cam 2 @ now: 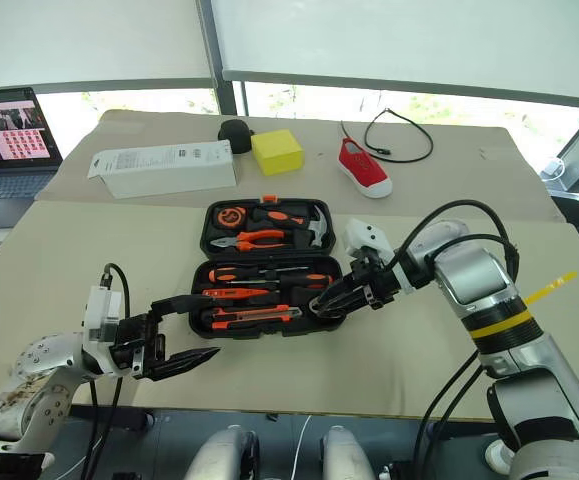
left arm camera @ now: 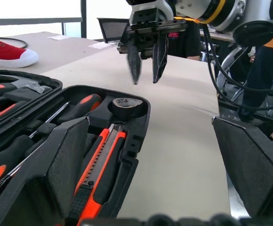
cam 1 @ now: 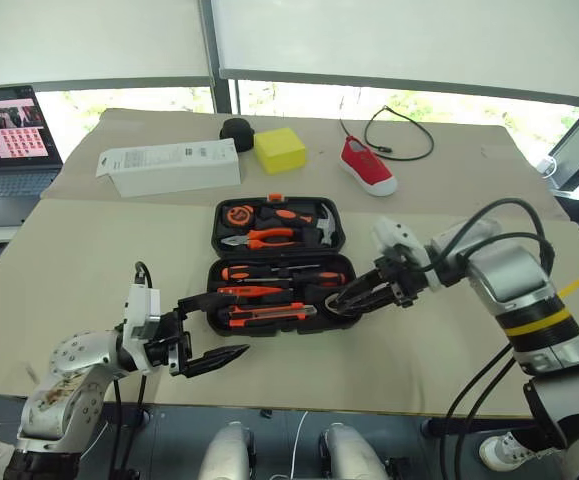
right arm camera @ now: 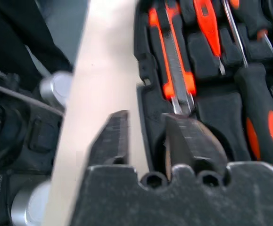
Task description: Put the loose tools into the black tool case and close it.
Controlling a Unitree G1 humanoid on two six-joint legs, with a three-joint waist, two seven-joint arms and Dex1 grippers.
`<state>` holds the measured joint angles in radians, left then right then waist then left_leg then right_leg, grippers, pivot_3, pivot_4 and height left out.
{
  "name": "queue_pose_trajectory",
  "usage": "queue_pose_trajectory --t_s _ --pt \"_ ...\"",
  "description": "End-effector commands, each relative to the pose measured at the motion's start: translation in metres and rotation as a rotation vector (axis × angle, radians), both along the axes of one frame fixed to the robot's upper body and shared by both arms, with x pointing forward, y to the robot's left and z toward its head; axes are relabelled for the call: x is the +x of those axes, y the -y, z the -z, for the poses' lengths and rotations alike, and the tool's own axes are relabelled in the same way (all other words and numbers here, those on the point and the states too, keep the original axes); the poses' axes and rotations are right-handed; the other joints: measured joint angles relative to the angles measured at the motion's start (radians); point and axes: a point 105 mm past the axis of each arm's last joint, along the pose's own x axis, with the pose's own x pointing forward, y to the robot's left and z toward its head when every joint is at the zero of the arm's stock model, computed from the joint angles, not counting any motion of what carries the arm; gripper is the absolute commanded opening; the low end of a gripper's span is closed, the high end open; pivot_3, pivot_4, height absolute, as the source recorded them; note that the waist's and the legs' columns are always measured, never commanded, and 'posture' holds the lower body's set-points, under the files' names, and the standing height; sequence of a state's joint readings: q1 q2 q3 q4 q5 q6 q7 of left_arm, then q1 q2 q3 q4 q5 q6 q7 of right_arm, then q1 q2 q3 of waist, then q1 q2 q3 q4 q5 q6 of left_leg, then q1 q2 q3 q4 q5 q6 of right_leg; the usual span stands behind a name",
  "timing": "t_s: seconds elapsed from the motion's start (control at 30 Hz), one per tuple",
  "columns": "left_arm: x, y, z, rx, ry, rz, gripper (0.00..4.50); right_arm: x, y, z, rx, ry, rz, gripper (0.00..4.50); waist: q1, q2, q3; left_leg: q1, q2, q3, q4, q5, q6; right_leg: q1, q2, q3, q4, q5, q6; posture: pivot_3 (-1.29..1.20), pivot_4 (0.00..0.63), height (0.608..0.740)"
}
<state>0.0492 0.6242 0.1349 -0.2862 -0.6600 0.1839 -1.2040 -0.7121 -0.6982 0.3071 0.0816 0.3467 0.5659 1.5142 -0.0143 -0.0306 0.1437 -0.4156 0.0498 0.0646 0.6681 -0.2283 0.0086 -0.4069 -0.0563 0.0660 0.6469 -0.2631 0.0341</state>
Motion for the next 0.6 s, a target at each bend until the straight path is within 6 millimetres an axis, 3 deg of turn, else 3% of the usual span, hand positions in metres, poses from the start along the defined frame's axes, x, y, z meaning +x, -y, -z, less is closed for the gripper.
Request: queue_pose_trajectory --t_s 0.03,0.4,0.6 --pt "0.001 -0.001 -0.006 0.01 0.034 -0.001 4.5 0.011 -0.004 0.007 0.03 0.119 0.028 0.03 -0.002 0.0 0.0 0.0 0.0 0.0 0.0 0.0 0.0 0.0 0.0 0.0 0.0 0.0 0.0 0.0 0.15 0.74" --pt "0.001 -0.002 -0.007 0.017 0.034 -0.004 4.5 0.024 -0.007 0.048 -0.05 0.121 0.071 0.03 0.0 0.0 0.0 0.0 0.0 0.003 0.0 0.0 0.0 0.001 0.0 0.0 0.0 0.0 0.0 0.0 0.15 0.74" --pt "-0.001 -0.003 -0.008 0.02 0.034 -0.014 4.5 0.028 0.001 0.056 -0.06 0.077 0.103 0.03 0.0 0.0 0.0 0.004 0.0 0.003 0.0 0.0 0.0 0.003 0.0 0.0 0.0 0.0 0.0 0.0 0.15 0.74"
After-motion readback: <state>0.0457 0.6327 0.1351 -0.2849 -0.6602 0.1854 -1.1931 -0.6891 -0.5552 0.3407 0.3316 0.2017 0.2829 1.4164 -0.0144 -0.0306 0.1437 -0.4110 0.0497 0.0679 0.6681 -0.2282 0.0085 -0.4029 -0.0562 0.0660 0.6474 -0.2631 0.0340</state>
